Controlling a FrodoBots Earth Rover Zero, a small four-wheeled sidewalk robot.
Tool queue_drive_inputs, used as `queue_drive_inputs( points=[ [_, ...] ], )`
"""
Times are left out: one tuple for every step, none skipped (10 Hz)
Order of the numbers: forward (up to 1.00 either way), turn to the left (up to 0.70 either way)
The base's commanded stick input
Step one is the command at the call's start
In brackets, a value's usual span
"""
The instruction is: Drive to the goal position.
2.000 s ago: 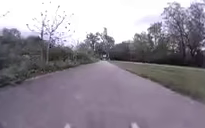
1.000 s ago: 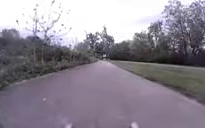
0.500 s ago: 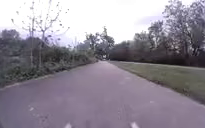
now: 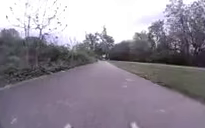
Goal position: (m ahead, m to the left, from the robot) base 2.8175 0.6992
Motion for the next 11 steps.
queue_drive_inputs(
  points=[
    [0.70,0.00],
    [0.70,0.00],
    [0.70,0.00],
    [0.70,0.00],
    [0.70,0.00],
    [0.70,0.00],
    [0.70,0.00],
    [0.70,0.00],
    [0.70,0.00],
    [0.70,0.00],
    [0.70,0.00]
  ],
)
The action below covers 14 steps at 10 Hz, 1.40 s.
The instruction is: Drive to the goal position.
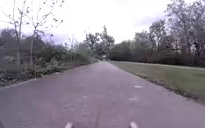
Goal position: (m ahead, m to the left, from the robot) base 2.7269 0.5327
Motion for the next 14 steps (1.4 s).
queue_drive_inputs(
  points=[
    [0.70,0.00],
    [0.70,0.00],
    [0.70,0.00],
    [0.70,0.00],
    [0.70,0.00],
    [0.70,0.00],
    [0.70,0.00],
    [0.70,0.00],
    [0.70,0.00],
    [0.70,0.00],
    [0.70,0.00],
    [0.70,0.00],
    [0.70,0.00],
    [0.70,0.00]
  ],
)
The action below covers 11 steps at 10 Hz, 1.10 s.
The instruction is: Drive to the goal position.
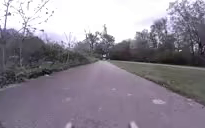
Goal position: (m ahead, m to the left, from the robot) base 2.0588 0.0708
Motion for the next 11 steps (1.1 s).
queue_drive_inputs(
  points=[
    [0.70,0.00],
    [0.70,0.00],
    [0.70,0.00],
    [0.70,0.00],
    [0.70,0.00],
    [0.70,0.00],
    [0.70,0.00],
    [0.70,0.00],
    [0.70,0.00],
    [0.70,0.00],
    [0.70,0.00]
  ],
)
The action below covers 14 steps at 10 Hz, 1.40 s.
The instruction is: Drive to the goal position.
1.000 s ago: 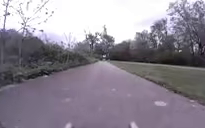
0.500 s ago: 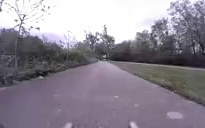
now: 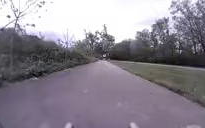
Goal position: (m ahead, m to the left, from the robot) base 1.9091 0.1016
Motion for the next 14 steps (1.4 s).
queue_drive_inputs(
  points=[
    [0.70,0.00],
    [0.70,0.00],
    [0.70,0.00],
    [0.70,0.00],
    [0.70,0.00],
    [0.70,0.00],
    [0.70,0.00],
    [0.70,0.00],
    [0.70,0.00],
    [0.70,0.00],
    [0.70,0.00],
    [0.70,0.00],
    [0.70,0.00],
    [0.70,0.00]
  ],
)
